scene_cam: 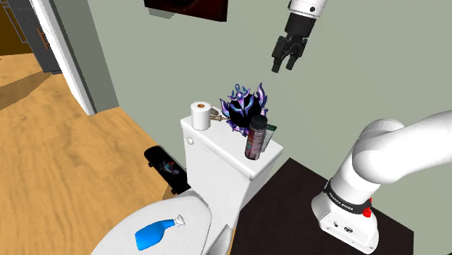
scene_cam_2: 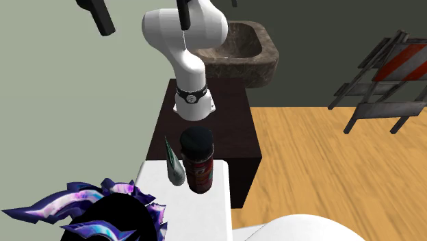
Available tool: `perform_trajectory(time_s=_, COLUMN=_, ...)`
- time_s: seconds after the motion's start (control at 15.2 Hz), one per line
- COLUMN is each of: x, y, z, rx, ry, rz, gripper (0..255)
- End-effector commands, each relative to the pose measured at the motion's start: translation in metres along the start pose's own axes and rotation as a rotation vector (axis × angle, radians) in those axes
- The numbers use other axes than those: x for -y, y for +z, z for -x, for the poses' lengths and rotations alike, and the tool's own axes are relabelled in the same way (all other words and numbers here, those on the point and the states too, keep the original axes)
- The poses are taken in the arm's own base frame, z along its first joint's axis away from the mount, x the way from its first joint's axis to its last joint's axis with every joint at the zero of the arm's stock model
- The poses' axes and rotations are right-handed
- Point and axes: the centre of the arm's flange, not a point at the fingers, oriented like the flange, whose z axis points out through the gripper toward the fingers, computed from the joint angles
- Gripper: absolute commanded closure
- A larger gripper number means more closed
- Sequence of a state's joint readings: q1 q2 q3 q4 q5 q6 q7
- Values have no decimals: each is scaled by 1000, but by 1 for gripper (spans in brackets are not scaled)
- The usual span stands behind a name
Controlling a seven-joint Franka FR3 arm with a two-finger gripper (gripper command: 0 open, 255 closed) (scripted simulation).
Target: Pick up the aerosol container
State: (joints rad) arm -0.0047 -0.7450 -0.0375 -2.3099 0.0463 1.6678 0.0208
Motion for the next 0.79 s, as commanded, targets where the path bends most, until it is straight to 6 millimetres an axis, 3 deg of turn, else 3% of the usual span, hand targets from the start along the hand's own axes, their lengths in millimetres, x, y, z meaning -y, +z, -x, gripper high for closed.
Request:
perform_trajectory(time_s=0.0, x=0, y=0, z=0, rx=0, ry=0, rz=0, gripper=0)
perform_trajectory(time_s=0.73, x=37, y=141, z=17, rx=22, ry=164, rz=45, gripper=0)
